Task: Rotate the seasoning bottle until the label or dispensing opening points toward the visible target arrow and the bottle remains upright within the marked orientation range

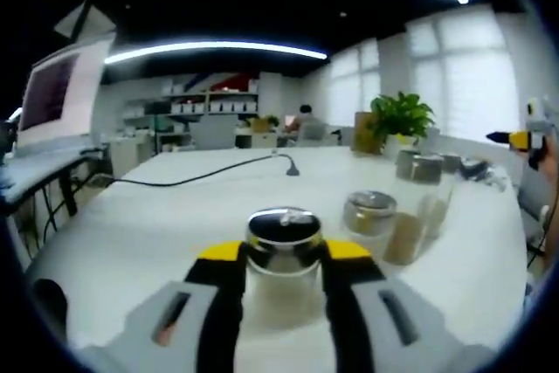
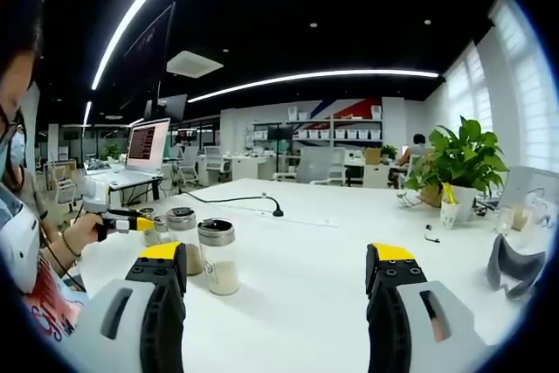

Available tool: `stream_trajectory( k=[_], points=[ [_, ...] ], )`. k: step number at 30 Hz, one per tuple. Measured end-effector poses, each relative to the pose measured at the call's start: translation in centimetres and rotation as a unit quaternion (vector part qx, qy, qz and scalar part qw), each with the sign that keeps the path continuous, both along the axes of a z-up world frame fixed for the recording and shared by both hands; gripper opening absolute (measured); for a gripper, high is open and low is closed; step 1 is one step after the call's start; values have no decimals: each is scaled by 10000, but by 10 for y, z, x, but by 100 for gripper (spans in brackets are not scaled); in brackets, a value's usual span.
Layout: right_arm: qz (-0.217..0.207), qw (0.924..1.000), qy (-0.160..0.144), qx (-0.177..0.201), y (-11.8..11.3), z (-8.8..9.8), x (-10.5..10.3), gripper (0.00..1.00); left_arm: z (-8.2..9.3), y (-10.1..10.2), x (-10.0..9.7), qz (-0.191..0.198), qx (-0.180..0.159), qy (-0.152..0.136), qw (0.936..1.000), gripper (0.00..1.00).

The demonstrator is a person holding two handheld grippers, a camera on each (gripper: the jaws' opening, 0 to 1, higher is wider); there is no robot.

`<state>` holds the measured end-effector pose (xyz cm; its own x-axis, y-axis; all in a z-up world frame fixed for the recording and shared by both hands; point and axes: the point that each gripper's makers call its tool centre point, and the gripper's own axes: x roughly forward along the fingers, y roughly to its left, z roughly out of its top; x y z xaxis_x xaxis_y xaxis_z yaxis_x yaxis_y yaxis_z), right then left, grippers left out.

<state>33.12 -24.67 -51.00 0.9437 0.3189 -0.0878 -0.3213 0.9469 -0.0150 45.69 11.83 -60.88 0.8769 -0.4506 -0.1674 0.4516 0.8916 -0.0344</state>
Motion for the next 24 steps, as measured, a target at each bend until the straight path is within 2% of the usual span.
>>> stream_trajectory(
  k=[7,10,13,17,20,22,24],
  points=[
    [-10,10000,44,20,0,-2,1,87,0,-1,-2,-227,15,25,9997,35],
    [-15,10000,47,16,-1,-2,1,87,-1,-1,-2,-478,-19,43,9988,35],
    [-21,10000,70,23,-1,-4,2,87,-1,-3,-4,-920,15,54,9957,35],
    [-21,9999,114,32,-1,-6,3,87,-2,-6,-6,-1490,-96,100,9887,35],
    [-7,9999,131,38,0,-8,4,87,-3,-6,-7,-1999,-22,133,9797,35],
    [-7,9999,154,34,1,-9,5,87,-4,-7,-8,-2285,-86,348,9729,35],
    [8,9998,194,21,2,-12,6,87,-5,-7,-6,-2525,172,303,9670,35]
  ],
)
